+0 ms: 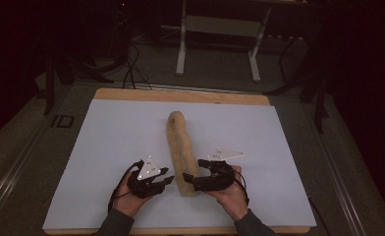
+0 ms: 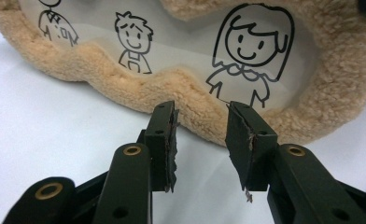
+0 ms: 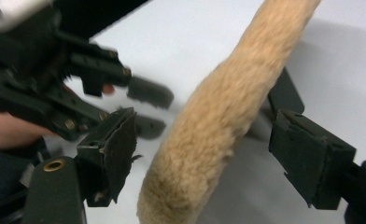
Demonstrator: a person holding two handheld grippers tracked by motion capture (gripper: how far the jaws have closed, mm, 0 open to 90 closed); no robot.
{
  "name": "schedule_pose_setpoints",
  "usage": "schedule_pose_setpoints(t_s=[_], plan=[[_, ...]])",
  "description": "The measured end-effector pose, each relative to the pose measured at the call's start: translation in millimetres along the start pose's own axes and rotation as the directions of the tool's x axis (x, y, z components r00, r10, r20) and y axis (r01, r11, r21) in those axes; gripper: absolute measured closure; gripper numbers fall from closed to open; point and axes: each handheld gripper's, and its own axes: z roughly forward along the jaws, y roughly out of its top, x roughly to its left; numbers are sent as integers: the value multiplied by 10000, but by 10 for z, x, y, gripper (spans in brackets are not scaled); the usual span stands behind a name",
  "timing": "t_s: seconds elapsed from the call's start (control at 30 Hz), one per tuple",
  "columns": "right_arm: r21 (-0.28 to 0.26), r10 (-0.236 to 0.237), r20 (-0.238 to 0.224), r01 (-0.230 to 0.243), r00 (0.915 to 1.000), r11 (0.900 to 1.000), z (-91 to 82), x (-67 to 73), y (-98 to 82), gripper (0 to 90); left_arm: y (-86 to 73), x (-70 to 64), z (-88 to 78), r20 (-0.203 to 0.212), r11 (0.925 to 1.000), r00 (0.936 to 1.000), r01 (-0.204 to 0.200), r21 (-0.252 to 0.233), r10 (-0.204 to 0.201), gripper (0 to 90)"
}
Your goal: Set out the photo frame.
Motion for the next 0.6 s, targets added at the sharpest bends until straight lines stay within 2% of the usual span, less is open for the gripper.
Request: schedule_pose_setpoints(t_s=[0.07, 0.13, 0.33, 0.43, 0.47, 0.6], plan=[[125, -89, 83, 88, 9999, 9999, 25, 15, -15, 226, -1, 3, -3, -30, 10000, 10000, 17, -10, -17, 630], [470, -298, 184, 289, 9994, 9985, 96, 47, -64, 232, -4, 14, -12, -63, 10000, 10000, 61, -26, -62, 630], [917, -529, 480, 483, 9974, 9946, 198, 91, -132, 237, -7, 31, -20, -133, 10000, 9999, 84, -14, -84, 630], [1086, -545, 575, 481, 9969, 9929, 244, 89, -158, 262, -9, 36, -24, -139, 9999, 9998, 128, -48, -129, 630], [1175, -598, 662, 518, 9960, 9917, 263, 92, -171, 298, -10, 42, -25, -160, 9999, 9998, 129, -37, -129, 630], [1214, -639, 557, 568, 9964, 9910, 265, 103, -173, 365, -12, 47, -26, -178, 9999, 9998, 123, -9, -123, 630]])
